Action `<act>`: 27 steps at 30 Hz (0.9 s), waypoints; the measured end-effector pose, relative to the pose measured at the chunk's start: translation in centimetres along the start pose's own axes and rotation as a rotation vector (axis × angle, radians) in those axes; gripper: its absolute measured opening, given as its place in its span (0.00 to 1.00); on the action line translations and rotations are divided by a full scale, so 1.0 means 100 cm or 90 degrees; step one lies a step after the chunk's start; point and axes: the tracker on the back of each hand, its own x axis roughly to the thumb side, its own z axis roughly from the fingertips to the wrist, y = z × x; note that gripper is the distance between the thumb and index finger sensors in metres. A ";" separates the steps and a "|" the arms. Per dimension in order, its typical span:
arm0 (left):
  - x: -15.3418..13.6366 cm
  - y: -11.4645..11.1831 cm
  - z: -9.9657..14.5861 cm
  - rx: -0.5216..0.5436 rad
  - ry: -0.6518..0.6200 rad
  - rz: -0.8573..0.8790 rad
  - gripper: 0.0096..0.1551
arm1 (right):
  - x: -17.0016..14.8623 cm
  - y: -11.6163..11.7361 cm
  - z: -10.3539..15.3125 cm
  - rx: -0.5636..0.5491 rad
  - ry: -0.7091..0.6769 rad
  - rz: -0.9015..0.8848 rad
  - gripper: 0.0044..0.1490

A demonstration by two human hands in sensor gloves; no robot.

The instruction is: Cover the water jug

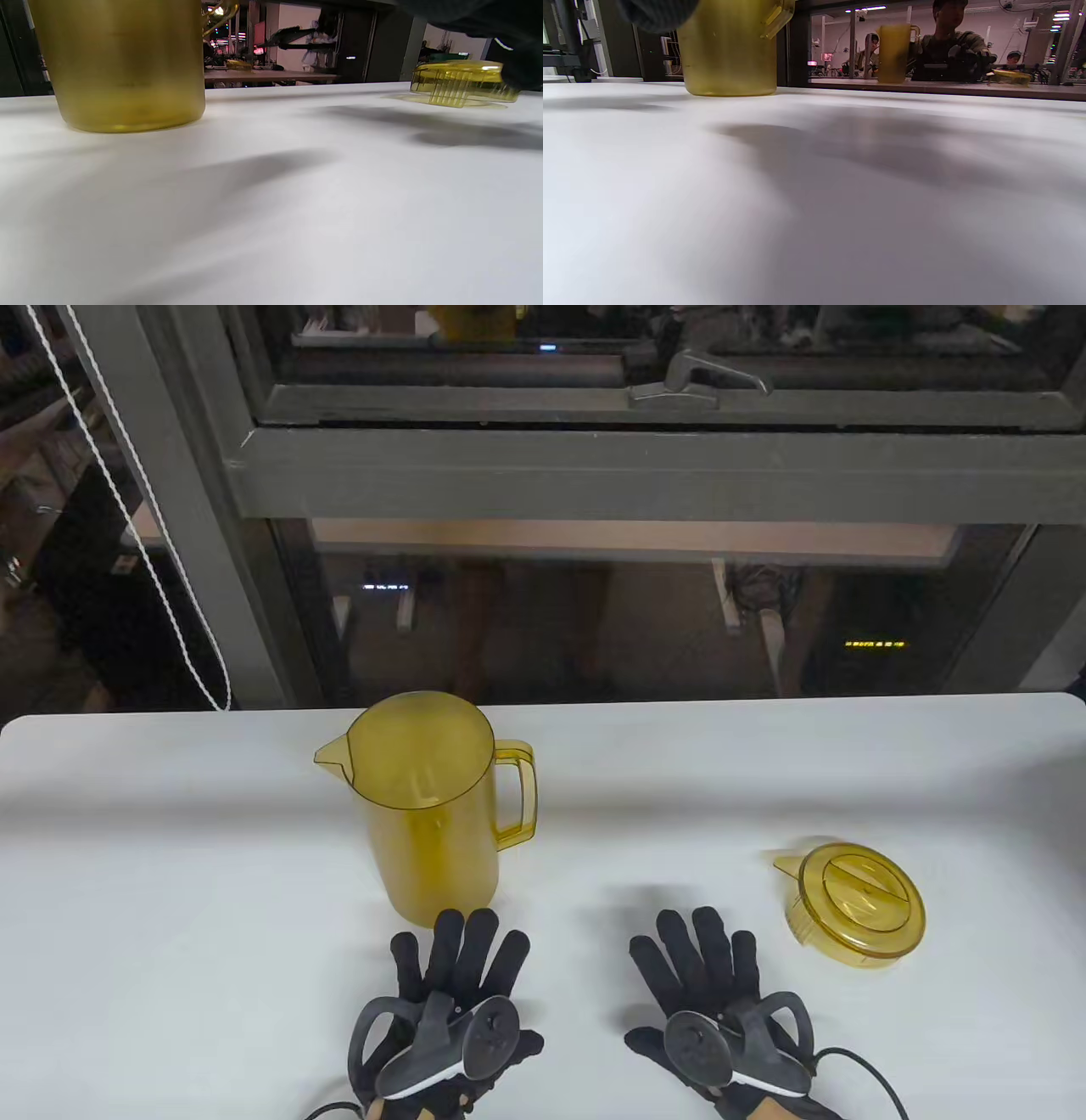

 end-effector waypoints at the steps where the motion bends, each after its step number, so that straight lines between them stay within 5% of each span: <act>1: 0.000 0.000 0.000 -0.006 0.001 -0.005 0.58 | -0.001 0.000 0.000 0.003 0.002 -0.001 0.63; 20: -0.001 0.003 0.006 -0.002 0.014 -0.010 0.58 | -0.013 -0.009 -0.001 -0.004 0.021 -0.026 0.63; 27: -0.007 0.005 0.010 -0.002 0.034 -0.008 0.58 | -0.055 -0.036 -0.014 -0.030 0.079 -0.035 0.62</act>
